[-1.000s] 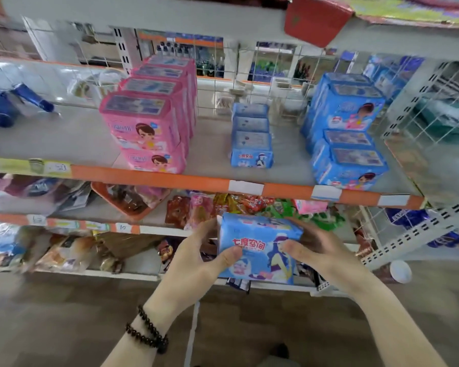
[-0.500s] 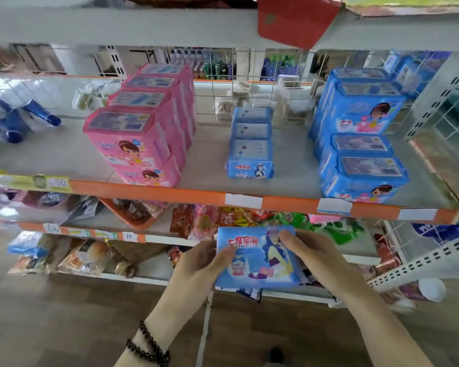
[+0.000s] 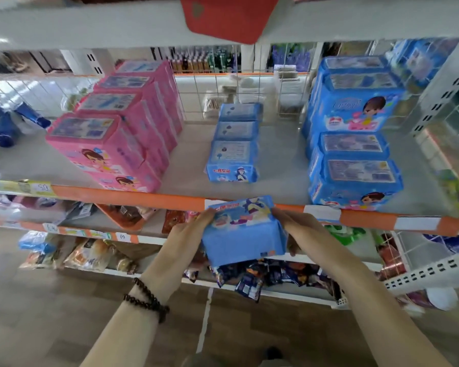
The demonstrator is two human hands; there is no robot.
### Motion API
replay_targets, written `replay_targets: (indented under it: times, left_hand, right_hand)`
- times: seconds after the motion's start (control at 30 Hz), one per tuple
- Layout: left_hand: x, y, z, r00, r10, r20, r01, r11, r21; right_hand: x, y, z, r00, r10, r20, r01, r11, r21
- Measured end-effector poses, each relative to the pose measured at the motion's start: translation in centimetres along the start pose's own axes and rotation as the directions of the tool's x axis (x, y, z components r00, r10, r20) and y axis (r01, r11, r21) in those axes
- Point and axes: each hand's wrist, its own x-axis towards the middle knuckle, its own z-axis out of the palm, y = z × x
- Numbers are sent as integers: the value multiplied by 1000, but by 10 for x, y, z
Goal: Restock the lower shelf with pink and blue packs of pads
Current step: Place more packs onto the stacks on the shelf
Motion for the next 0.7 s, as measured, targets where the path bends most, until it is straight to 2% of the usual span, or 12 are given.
replay_targets:
  times: [0.17,0.27,0.33,0.53,0.63,0.7]
  left_hand:
    - [7,1,-9,968,199,151,-204,979,20]
    - [20,-1,-21,898,345,274,-319,938,-137]
    - [29,1,-29,851,413,325,-373,910,-182]
    - [54,1,-52,777,501,381,-531,847,-30]
    - [65,-1,-60,762,508,402,-544,839,-28]
    - [72,-3,-63,745,514,425,-551,833,-41]
  right_hand:
    - [16,-7,-5,999,-39,29,40,998,-58]
    - [20,-11,-3,995,-86,51,85,996,17]
    - [21,-13,3,993,-109,36,108,994,35]
    - [28,-20,27,995,-49,-81,48,999,-14]
    - [32,-23,36,993,-20,-112,30,995,92]
    - [32,-20,39,994,28,-101,-1,967,257]
